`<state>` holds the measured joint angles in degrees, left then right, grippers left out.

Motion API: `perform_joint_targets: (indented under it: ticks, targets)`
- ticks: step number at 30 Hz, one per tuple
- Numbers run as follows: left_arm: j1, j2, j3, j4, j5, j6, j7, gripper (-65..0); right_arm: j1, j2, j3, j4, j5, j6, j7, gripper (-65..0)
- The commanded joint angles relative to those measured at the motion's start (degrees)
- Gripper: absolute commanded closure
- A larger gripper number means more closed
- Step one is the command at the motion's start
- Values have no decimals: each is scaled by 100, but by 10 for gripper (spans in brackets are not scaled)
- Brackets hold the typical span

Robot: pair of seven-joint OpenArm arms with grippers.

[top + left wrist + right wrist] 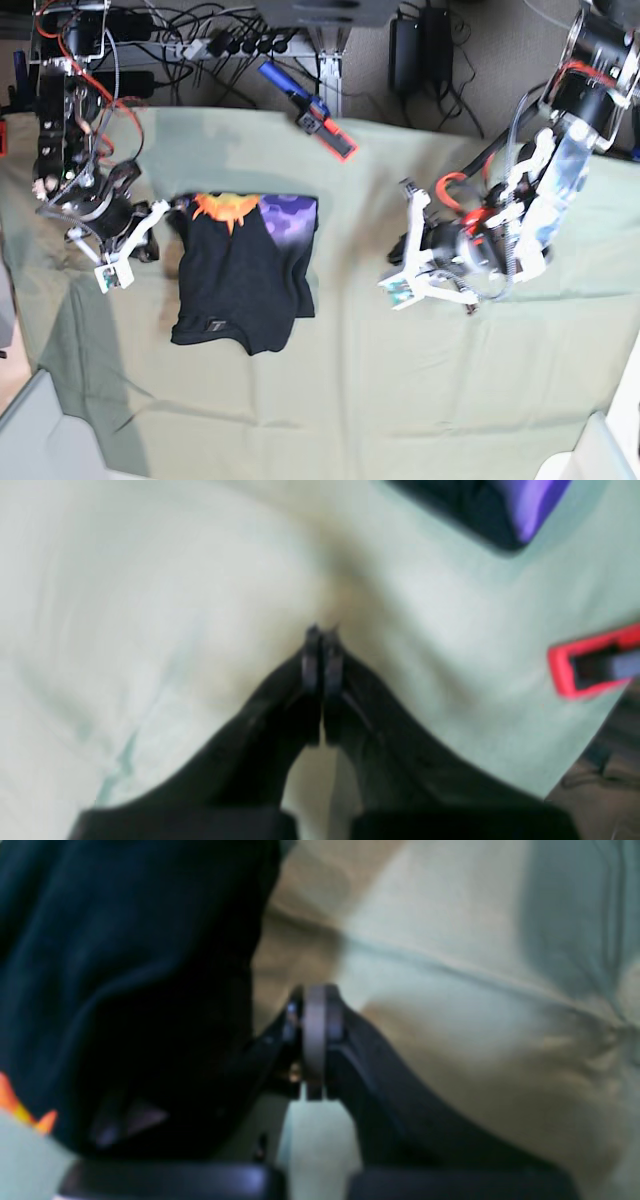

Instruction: Fold the T-shirt properly

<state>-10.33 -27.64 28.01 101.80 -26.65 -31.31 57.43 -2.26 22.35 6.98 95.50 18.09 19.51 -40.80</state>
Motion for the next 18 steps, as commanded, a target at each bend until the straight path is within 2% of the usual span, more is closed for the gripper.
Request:
perform_joint_targets:
  ticks: [1,7,11,18]
  targets:
    - [55,-105,-225,208,-127,-63,-79,0,-17,81,79,164,39,326,83,0]
    - [1108,-470,-1545,726,-498,-162,-55,0,-566,81,131,474,39,323,-22,0]
    - [1836,-476,-2518,935,-1078,-544,-7,0,-966,81,133,728,39,326,-26,0]
    - [3180,-474,-4081,968,-1600,-802,98,0,-1895,81,131,1246,42,323,-42,0]
